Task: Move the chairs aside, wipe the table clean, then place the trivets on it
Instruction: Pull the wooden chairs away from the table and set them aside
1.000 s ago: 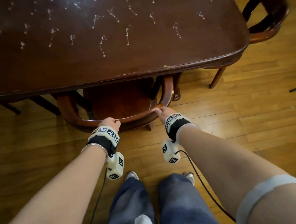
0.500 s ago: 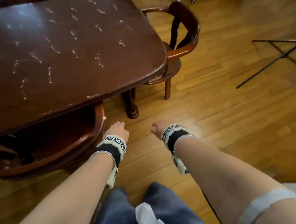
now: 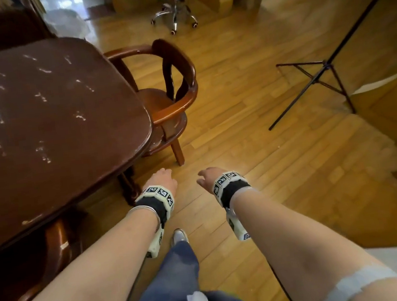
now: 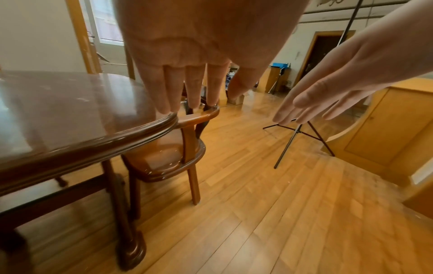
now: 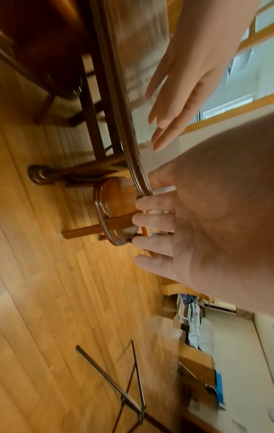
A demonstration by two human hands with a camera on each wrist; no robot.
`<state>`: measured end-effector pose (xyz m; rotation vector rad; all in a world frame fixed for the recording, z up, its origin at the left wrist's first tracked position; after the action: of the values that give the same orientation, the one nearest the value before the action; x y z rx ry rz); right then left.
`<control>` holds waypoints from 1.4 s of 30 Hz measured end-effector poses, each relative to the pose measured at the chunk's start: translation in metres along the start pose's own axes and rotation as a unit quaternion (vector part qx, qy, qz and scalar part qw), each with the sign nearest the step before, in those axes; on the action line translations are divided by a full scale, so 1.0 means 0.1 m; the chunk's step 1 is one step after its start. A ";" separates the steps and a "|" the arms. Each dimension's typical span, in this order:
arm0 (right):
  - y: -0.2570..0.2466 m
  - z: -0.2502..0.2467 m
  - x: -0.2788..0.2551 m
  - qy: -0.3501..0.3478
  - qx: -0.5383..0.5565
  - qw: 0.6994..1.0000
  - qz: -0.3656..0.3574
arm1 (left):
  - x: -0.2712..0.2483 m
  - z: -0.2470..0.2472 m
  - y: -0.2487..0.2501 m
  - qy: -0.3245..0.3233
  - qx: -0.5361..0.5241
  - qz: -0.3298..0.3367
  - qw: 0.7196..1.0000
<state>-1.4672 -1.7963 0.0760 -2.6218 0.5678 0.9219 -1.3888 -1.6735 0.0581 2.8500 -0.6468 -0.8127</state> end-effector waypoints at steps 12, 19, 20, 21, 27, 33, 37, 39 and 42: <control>1.16 -1.70 1.43 0.030 0.040 0.995 0.081 | 2.13 -1.08 1.50 -0.003 0.040 0.076 0.996; 1.91 -2.51 2.35 0.029 0.039 0.994 0.096 | 3.24 -1.37 2.25 -0.020 0.047 0.084 0.995; 2.04 -2.63 2.51 0.025 0.037 0.995 0.093 | 3.43 -1.42 2.37 -0.016 0.054 0.080 0.995; 2.18 -2.76 2.68 0.023 0.034 0.995 0.093 | 3.59 -1.48 2.50 -0.016 0.065 0.077 0.995; 2.87 -3.86 3.64 0.018 0.005 0.998 0.058 | 4.69 -2.00 3.27 0.006 0.008 0.045 0.999; 3.00 -5.08 4.80 0.011 -0.046 0.999 -0.003 | 5.80 -2.70 3.59 0.030 -0.028 -0.025 0.999; 2.85 -5.34 5.29 0.002 -0.071 0.997 -0.040 | 6.27 -2.88 3.57 0.035 -0.044 -0.039 0.998; 2.72 -5.61 5.75 0.002 -0.089 0.994 -0.059 | 6.74 -3.06 3.52 0.041 -0.047 -0.059 0.996; 2.52 -6.05 6.34 -0.002 -0.108 0.991 -0.082 | 7.39 -3.40 3.41 0.045 -0.077 -0.088 0.992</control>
<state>-0.8104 -2.4293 0.0797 -2.8062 0.2563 0.9840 -0.7705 -2.3020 0.0675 2.8101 -0.3101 -0.7161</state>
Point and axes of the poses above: each hand's wrist, its own x-axis towards the middle knuckle, its own z-axis out of the palm, y = z × x, the point moved 7 cm from there along x, towards the middle knuckle, and after that the axes turned 3 degrees about y, right-handed, at the moved point
